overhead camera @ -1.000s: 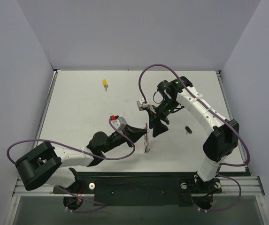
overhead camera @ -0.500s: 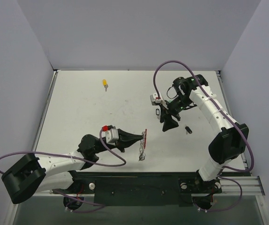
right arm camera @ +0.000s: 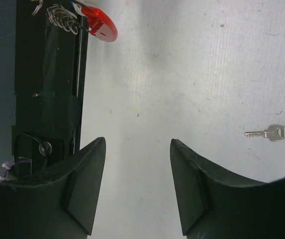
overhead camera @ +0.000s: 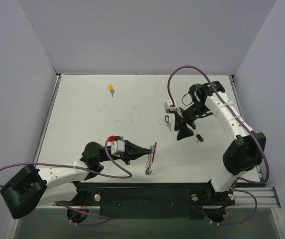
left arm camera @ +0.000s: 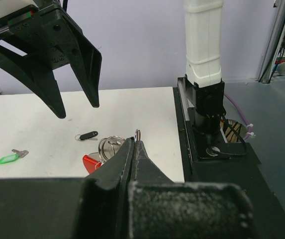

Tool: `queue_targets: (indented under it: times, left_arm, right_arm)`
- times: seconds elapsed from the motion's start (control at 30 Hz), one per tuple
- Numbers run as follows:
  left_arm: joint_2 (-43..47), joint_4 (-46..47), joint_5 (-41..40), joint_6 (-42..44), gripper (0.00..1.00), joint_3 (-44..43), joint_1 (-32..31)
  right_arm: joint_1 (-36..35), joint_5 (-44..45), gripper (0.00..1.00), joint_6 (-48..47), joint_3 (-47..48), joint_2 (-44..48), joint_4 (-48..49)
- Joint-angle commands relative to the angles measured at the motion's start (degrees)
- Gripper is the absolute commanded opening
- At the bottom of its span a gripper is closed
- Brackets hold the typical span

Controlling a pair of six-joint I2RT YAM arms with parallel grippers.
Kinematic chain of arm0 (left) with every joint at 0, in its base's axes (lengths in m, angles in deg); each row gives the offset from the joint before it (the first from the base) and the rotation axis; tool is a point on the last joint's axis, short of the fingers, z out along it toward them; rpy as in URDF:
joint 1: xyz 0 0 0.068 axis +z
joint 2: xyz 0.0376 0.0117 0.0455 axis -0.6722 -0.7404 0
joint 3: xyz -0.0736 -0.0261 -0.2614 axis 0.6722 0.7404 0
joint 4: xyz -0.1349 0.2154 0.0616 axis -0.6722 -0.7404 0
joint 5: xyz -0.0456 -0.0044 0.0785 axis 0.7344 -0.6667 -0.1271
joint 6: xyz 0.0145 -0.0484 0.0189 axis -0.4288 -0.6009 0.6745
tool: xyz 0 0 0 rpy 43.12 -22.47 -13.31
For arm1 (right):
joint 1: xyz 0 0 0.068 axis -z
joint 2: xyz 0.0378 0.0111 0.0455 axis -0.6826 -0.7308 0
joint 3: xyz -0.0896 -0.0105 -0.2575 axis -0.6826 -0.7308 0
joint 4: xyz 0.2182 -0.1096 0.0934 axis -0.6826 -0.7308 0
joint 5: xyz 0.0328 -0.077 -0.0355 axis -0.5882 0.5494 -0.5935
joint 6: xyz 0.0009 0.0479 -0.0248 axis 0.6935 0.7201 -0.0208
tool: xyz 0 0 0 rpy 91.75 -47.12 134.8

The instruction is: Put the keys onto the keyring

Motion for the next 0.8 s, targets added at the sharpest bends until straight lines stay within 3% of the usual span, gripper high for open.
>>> queue_targets:
  times: [0.0, 0.5, 0.77]
  left_arm:
    - [-1.33, 9.07, 3.58, -4.11, 0.0, -1.66, 1.09]
    - [-7.22, 28.48, 6.4, -18.17, 0.0, -1.31, 5.04]
    - [-7.84, 28.68, 6.84, -21.34, 0.0, -2.54, 5.66]
  right_arm:
    - [0.23, -0.06, 0.5, -2.04, -1.21, 3.44, -8.49]
    - [1.11, -0.06, 0.5, -1.52, -1.82, 3.36, -7.79]
    - [1.02, 0.11, 0.49, -1.61, -2.0, 3.44, -7.7]
